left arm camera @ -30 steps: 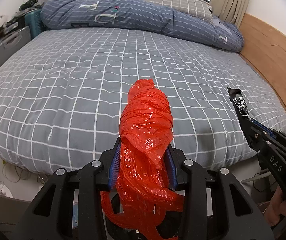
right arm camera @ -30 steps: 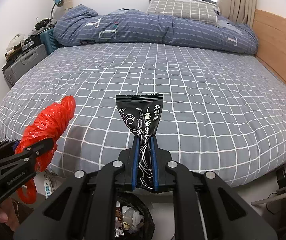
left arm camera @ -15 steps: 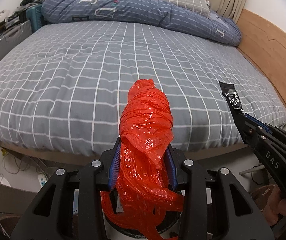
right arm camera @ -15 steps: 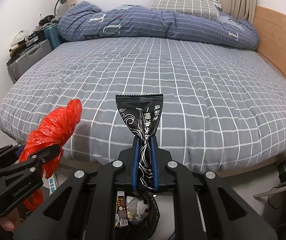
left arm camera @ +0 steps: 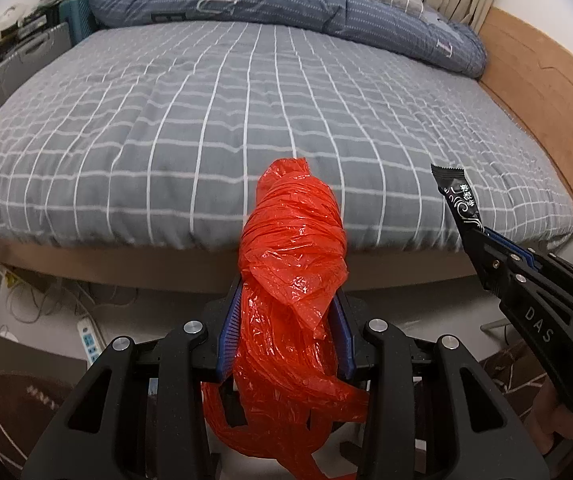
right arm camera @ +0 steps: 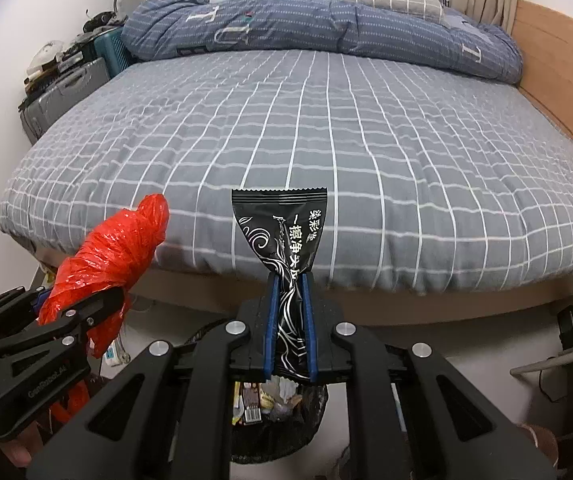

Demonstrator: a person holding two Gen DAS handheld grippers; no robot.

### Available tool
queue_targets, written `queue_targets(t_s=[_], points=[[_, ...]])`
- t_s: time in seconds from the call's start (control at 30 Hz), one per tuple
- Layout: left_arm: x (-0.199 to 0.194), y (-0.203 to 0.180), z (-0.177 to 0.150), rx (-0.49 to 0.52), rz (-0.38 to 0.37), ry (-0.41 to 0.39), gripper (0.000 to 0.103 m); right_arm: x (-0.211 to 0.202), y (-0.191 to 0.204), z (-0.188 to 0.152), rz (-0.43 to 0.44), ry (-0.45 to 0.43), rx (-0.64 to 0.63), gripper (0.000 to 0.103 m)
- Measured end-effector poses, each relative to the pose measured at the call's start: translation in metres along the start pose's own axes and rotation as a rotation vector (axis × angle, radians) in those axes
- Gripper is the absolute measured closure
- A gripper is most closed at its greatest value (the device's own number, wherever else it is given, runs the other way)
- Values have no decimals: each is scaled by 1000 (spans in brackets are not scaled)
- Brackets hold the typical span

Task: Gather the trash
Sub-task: 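Lift the red bag and black sachet and carry them over the trash bin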

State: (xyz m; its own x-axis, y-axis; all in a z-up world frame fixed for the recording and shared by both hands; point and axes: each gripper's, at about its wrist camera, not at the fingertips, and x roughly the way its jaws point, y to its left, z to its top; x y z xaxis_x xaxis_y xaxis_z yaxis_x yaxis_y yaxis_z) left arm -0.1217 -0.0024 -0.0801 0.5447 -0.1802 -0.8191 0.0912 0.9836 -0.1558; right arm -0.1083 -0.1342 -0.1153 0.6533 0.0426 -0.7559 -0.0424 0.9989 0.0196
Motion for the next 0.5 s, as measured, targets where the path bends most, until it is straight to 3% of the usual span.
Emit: queue_targets(t_s=[0.27,0.5], points=[[7,7,-24,-13,15,43,65,6,4,-24,9,49,1,92],[42,10,-38,-6,16,116,65,40,3,-43,9,129,-8,92]])
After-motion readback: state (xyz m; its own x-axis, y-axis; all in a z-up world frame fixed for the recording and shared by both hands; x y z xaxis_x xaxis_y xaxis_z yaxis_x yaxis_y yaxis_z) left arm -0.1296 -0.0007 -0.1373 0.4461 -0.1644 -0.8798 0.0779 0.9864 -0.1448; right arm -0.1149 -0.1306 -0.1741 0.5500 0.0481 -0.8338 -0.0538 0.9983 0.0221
